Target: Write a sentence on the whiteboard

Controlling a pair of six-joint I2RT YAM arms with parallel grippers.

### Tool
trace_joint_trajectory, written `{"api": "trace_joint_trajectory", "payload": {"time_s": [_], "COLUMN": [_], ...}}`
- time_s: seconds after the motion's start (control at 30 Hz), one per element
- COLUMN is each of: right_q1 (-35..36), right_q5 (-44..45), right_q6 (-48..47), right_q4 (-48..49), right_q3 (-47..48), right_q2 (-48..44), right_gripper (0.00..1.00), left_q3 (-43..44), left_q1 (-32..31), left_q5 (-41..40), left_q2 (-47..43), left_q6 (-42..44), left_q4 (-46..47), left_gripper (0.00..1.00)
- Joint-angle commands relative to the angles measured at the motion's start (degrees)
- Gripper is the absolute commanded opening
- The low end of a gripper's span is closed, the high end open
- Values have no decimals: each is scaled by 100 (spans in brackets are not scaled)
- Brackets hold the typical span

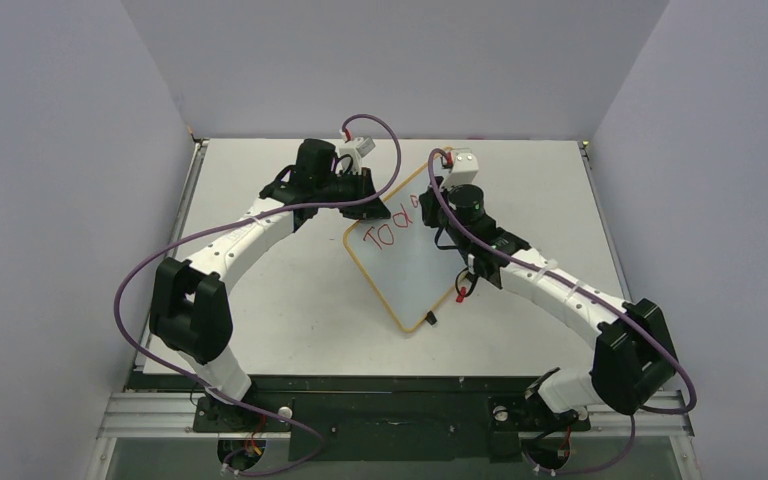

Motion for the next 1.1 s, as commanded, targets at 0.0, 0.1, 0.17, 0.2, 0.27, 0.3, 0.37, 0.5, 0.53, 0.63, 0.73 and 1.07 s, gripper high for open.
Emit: {"api": "trace_joint_trajectory", "payload": {"time_s": [0.0,0.1,0.17,0.2,0.27,0.3,0.37,0.5,0.53,0.63,0.73,1.07], "right_q1": [34,41,42,43,46,47,45,53,46,48,53,46], "right_q5": [26,-8,-24,-27,-25,-23,-10,24,30,30,22,235], "right_q6": [-68,-55,-45,-36,-35,-34,-25,14,36,86,113,23], "right_q4": [2,-2,-6,-6,-2,6,17,29,33,38,31,-131], "right_q3": [367,441,478,476,451,431,370,173,143,9,-48,-51], "right_q2": [169,230,257,277,275,269,241,128,67,-44,-126,-162], "right_gripper": [0,0,0,0,0,0,0,0,0,0,0,0], "left_q3": [51,29,31,34,27,31,27,31,32,35,27,19], "left_q1": [-134,-134,-134,-134,-134,-134,-134,-134,-134,-134,-134,-134], "left_q5": [-272,-272,-272,-278,-280,-280,-288,-289,-289,-289,-283,-267], "left_q2": [-145,-140,-149,-148,-154,-156,-159,-152,-154,-157,-163,-197], "left_q6": [516,519,522,520,520,524,527,533,529,529,514,503], "left_q4": [-59,-45,-44,-44,-45,-42,-38,-37,-45,-42,-34,-21], "left_gripper": [0,0,0,0,0,0,0,0,0,0,0,0]}}
